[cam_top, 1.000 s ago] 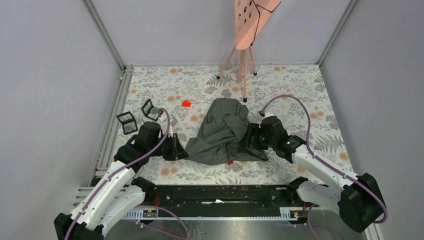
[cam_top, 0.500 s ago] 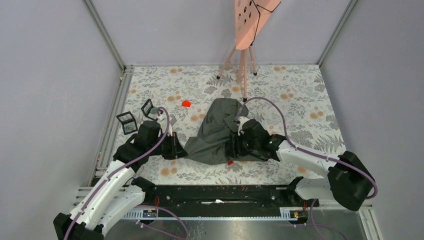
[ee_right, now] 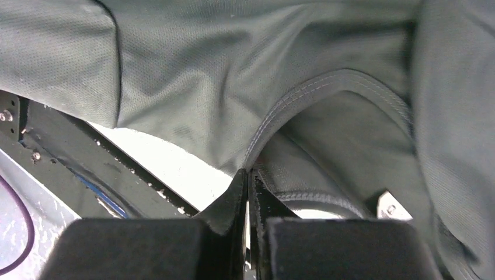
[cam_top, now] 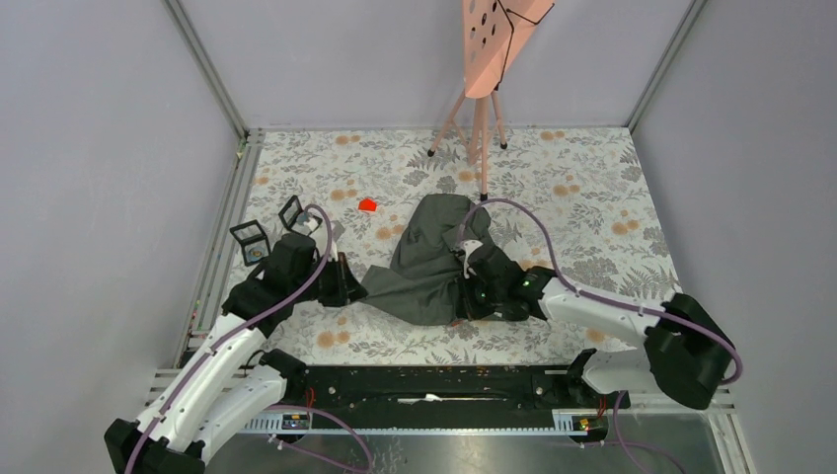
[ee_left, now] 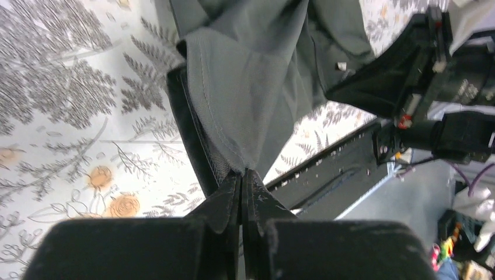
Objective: Pin the brooch onto the clothing
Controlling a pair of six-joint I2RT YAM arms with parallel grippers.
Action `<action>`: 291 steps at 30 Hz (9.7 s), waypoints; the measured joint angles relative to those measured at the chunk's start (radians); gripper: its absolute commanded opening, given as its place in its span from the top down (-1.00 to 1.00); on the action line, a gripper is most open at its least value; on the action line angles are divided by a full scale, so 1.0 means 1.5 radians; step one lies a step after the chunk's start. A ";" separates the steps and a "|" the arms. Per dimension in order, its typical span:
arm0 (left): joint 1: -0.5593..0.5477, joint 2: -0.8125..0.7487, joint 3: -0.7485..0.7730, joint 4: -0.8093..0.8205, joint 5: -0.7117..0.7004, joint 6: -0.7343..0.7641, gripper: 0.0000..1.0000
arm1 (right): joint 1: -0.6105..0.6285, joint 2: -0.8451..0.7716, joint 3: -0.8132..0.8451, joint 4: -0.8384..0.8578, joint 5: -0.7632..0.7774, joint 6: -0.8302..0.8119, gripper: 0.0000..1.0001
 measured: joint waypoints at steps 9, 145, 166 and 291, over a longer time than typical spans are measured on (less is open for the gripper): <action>0.000 0.121 0.288 0.061 -0.095 0.032 1.00 | 0.001 -0.231 0.238 -0.177 0.212 -0.078 1.00; -0.106 0.881 0.464 0.375 -0.124 0.007 0.82 | 0.232 -0.333 -0.214 -0.130 0.080 0.384 0.14; -0.058 0.403 0.254 0.443 -0.259 0.025 1.00 | 0.247 -0.364 -0.047 -0.253 0.322 0.324 1.00; 0.156 0.072 -0.295 0.471 -0.269 -0.192 1.00 | -0.193 -0.302 -0.192 -0.193 0.093 0.203 0.00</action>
